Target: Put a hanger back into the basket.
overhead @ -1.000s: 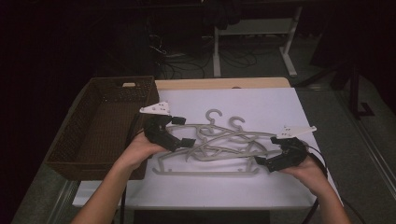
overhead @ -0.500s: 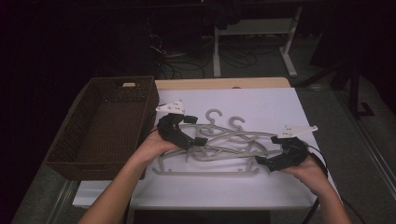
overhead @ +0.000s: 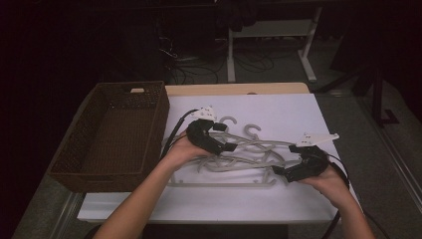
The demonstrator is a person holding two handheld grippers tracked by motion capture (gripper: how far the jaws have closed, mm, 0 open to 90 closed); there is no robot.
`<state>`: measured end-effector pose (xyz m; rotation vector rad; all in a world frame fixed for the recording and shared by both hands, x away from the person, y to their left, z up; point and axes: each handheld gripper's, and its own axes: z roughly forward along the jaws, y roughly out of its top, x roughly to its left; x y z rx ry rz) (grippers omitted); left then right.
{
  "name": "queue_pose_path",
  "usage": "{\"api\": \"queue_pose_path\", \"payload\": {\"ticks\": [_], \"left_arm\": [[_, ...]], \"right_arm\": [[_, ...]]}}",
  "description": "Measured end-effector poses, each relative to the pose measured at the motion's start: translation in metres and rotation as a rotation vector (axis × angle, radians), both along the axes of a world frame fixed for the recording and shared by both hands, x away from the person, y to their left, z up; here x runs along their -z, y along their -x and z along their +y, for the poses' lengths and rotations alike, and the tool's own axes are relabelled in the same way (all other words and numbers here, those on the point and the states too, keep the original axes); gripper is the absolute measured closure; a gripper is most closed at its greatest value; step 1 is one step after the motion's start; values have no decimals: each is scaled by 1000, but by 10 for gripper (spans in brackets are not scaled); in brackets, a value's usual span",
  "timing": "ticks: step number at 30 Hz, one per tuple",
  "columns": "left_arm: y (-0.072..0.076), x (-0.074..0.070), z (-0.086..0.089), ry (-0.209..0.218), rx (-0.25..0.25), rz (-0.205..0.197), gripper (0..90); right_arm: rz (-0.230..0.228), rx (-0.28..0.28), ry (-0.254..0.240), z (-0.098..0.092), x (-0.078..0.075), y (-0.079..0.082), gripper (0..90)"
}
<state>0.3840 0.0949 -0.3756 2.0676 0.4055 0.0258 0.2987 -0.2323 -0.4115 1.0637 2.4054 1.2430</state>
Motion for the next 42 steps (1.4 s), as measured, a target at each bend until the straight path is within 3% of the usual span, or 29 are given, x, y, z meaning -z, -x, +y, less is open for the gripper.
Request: {"api": "queue_pose_path", "payload": {"ticks": [3,7,9,10,17,24,29,33,36,42], "left_arm": [[-5,6,-7,-26,-2,-2,154],[-14,18,-17,-73,6,5,243],[-14,18,-17,-73,6,5,265],[-21,27,-22,-98,8,19,298],[-33,41,-37,-201,0,-3,389],[-41,54,-48,-258,9,25,497],[-42,61,-55,-355,16,-1,533],[-44,65,-57,-359,25,15,589],[-44,67,-59,-395,31,8,626],[-45,71,-64,-414,37,10,668]], "right_arm": [[-3,1,-2,0,0,0,0],[0,3,-3,0,-1,0,0],[0,3,-3,0,-1,0,0],[-1,1,-3,0,-1,0,0],[1,-4,-1,0,0,-1,0],[1,-3,-2,0,0,-1,0],[2,-6,-2,0,0,-1,0],[1,-7,-3,0,0,-1,0],[4,-6,-4,0,0,-2,0],[7,-7,-3,1,1,-3,0]]}}
